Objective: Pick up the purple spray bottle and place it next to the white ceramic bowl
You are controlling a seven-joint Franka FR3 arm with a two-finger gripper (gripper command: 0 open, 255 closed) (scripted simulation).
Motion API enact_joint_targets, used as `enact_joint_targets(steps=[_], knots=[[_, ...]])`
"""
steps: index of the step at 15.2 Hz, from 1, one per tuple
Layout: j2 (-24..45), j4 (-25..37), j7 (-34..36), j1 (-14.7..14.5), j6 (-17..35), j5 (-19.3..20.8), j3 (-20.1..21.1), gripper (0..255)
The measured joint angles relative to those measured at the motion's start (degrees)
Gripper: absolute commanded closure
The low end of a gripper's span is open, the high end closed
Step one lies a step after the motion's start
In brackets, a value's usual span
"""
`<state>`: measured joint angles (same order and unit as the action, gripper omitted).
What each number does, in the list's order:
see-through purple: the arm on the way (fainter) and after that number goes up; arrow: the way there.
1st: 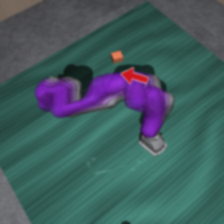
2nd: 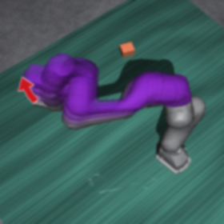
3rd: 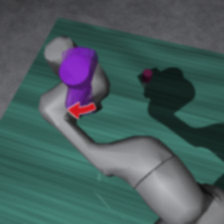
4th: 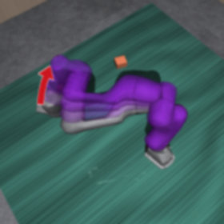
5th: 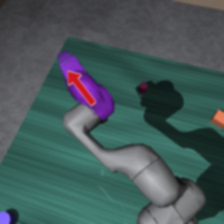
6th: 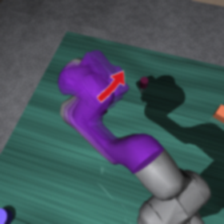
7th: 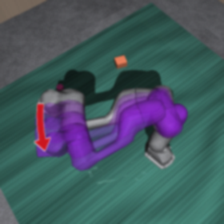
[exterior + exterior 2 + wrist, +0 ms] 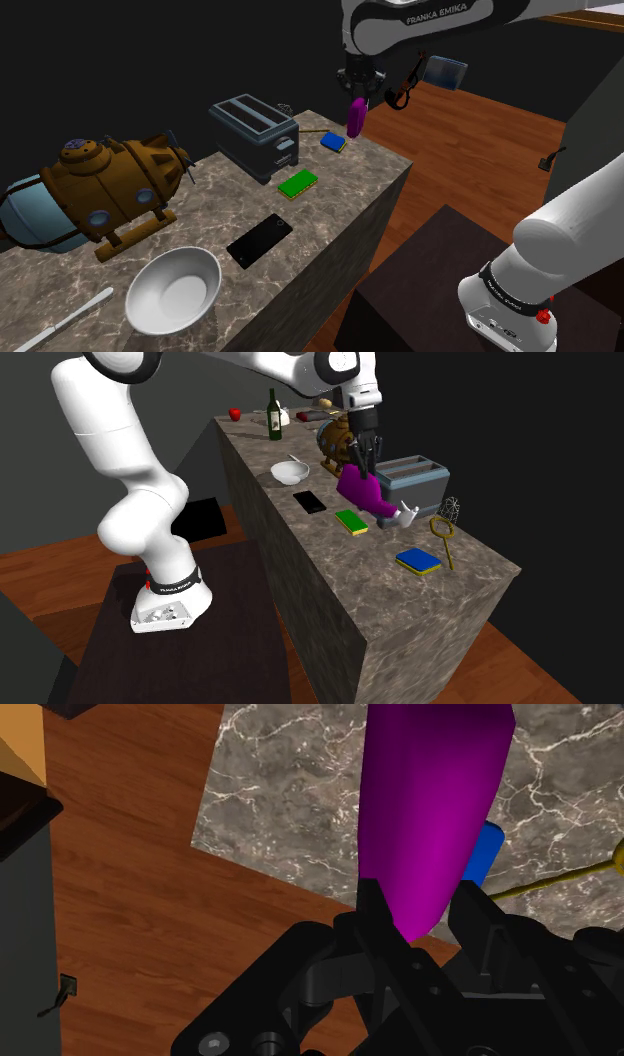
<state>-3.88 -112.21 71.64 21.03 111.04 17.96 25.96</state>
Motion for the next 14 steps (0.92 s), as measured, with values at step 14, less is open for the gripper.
enact_joint_targets(steps=[14], knots=[[-0.3,10.2,-3.2,-0.1,-10.0,-1.0,0.1,255]])
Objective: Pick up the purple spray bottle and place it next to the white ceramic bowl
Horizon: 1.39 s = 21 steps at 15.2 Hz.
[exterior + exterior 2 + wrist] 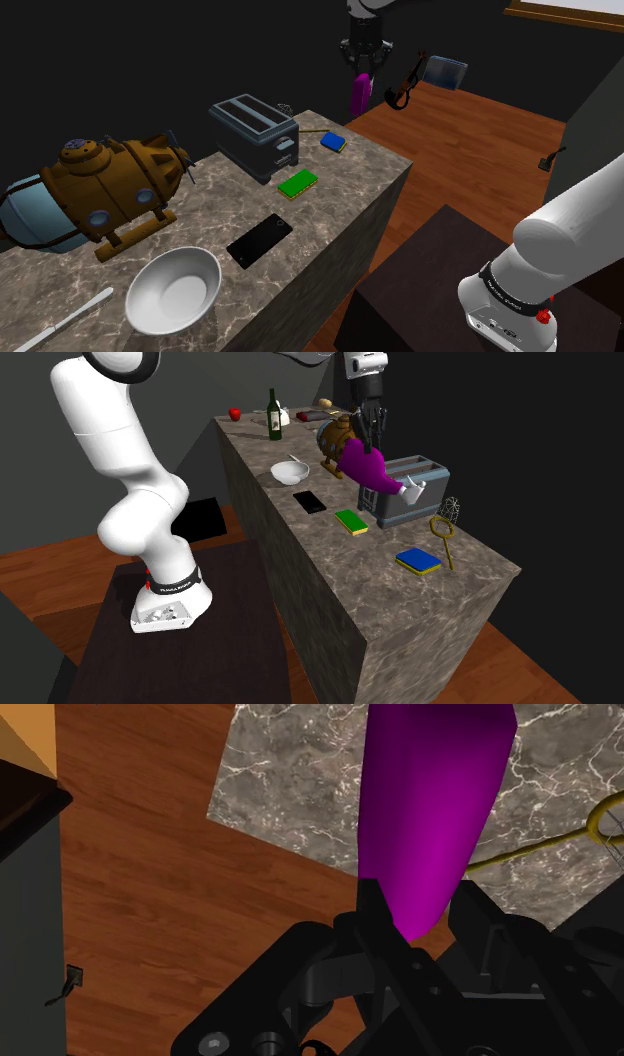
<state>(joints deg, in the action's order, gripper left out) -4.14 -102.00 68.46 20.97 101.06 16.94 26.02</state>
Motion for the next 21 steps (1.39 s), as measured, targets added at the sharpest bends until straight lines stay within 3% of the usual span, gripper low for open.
enact_joint_targets(steps=[6,16,21], knots=[[0.2,4.1,-0.4,-0.4,-4.1,-0.1,0.5,255],[-4.2,-4.0,11.0,-5.6,-3.1,-2.6,6.5,255],[-3.1,-5.2,18.5,-8.6,-3.1,-2.7,10.9,255]])
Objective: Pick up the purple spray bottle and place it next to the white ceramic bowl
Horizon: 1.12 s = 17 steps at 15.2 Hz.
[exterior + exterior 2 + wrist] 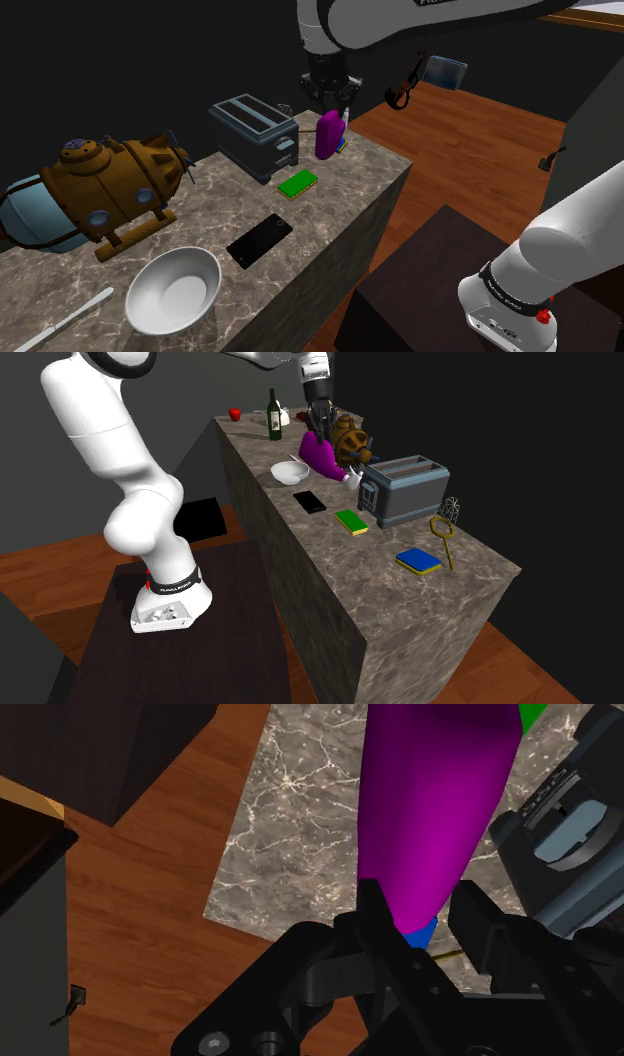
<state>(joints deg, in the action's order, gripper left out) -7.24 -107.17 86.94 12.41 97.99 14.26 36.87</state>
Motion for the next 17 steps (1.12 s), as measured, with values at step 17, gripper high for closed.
enact_joint_targets(steps=[17], knots=[[17.9,8.4,29.1,-13.9,-4.4,8.7,13.1,255]])
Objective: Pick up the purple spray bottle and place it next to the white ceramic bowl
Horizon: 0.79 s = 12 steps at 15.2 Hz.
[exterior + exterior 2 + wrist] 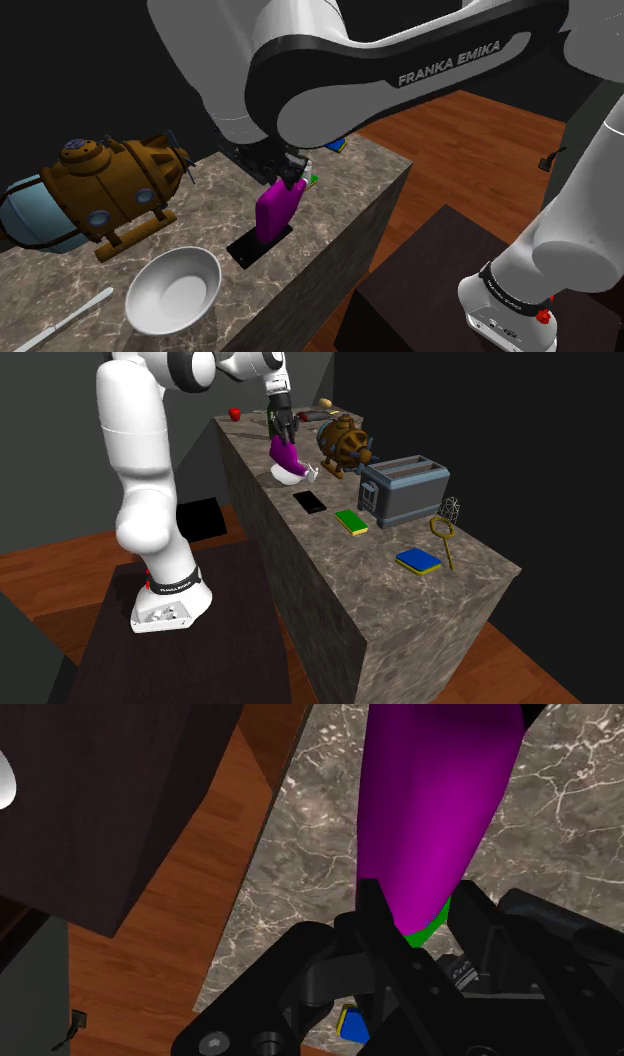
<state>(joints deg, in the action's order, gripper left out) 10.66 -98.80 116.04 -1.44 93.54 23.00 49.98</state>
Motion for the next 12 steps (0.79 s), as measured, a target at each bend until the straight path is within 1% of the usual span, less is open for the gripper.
enact_joint_targets(steps=[3,5,6,8,9,11,12], knots=[[5.3,3.4,5.5,-4.7,-1.6,2.9,0.6,255],[9.0,6.4,8.8,-8.3,-3.1,4.9,0.6,255],[10.7,7.4,10.2,-9.9,-3.2,5.9,0.5,255],[14.7,11.1,13.1,-14.0,-4.7,7.9,-0.1,255],[15.9,12.3,14.0,-15.4,-5.2,8.4,-0.2,255],[20.1,16.4,16.6,-19.9,-6.5,10.4,-1.1,255],[21.4,17.7,17.2,-21.3,-6.9,11.0,-1.4,255]])
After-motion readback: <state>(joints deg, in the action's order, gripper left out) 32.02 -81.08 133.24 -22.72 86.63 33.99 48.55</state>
